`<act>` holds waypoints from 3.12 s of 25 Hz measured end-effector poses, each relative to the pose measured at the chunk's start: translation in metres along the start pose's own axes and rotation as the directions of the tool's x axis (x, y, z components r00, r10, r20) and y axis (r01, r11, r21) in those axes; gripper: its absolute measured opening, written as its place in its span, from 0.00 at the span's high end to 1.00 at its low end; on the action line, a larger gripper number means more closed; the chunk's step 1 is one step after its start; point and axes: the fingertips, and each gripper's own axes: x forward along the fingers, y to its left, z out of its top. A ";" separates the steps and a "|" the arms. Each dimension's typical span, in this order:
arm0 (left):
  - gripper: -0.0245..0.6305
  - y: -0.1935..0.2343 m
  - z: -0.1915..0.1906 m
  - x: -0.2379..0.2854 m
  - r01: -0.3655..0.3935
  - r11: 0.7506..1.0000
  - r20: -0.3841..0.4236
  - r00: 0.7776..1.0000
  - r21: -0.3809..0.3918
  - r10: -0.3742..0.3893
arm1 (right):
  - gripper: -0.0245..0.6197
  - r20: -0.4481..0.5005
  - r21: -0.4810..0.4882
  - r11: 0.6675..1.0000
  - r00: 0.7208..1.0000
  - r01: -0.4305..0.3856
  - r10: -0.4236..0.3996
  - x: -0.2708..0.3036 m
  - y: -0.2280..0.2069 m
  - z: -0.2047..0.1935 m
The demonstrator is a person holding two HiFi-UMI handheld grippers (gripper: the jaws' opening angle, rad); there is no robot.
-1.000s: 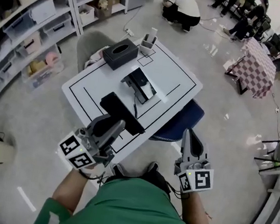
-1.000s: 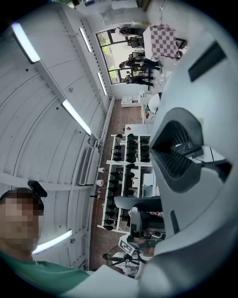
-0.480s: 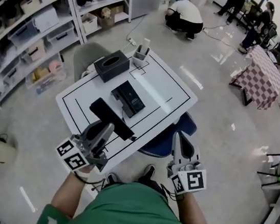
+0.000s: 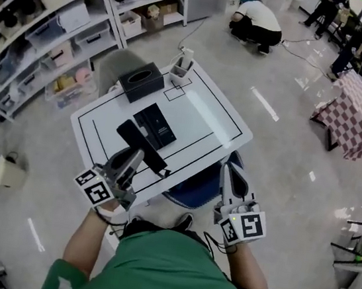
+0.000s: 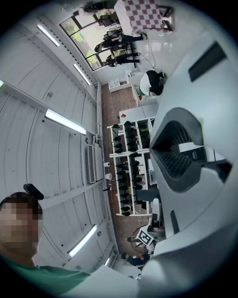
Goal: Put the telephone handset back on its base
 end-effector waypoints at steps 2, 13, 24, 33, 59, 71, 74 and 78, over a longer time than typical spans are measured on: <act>0.84 0.007 -0.004 0.010 -0.018 1.000 -0.008 1.000 -0.003 0.018 | 0.93 -0.002 0.015 1.000 1.000 -0.009 0.009 0.002 -0.010 -0.002; 0.84 0.087 -0.022 0.030 -0.077 0.991 -0.063 0.996 -0.113 0.070 | 0.93 -0.041 0.047 0.997 0.998 0.052 -0.050 0.019 -0.019 -0.019; 0.84 0.173 -0.052 0.031 -0.113 0.969 -0.152 0.985 -0.222 0.080 | 0.93 -0.106 0.014 0.989 0.984 0.146 -0.143 0.036 0.020 -0.040; 0.84 0.216 -0.075 0.043 -0.126 0.954 -0.196 0.978 -0.273 0.074 | 0.93 -0.144 -0.012 0.972 0.962 0.234 -0.233 0.030 0.031 -0.049; 0.84 0.291 -0.125 0.044 -0.085 0.903 -0.209 0.978 -0.422 -0.006 | 0.93 -0.252 -0.096 0.951 0.917 0.293 -0.308 0.030 0.071 -0.065; 0.84 0.307 -0.125 0.048 -0.084 0.858 -0.161 0.987 -0.508 0.002 | 0.93 -0.274 -0.115 0.947 0.907 0.300 -0.320 0.026 0.085 -0.068; 0.84 0.308 -0.126 0.049 -0.113 0.850 -0.181 0.983 -0.514 0.021 | 0.93 -0.277 -0.111 0.947 0.905 0.303 -0.322 0.026 0.088 -0.069; 0.84 0.309 -0.132 0.047 -0.147 0.851 -0.221 0.975 -0.503 0.038 | 0.93 -0.267 -0.111 0.950 0.912 0.293 -0.312 0.030 0.093 -0.069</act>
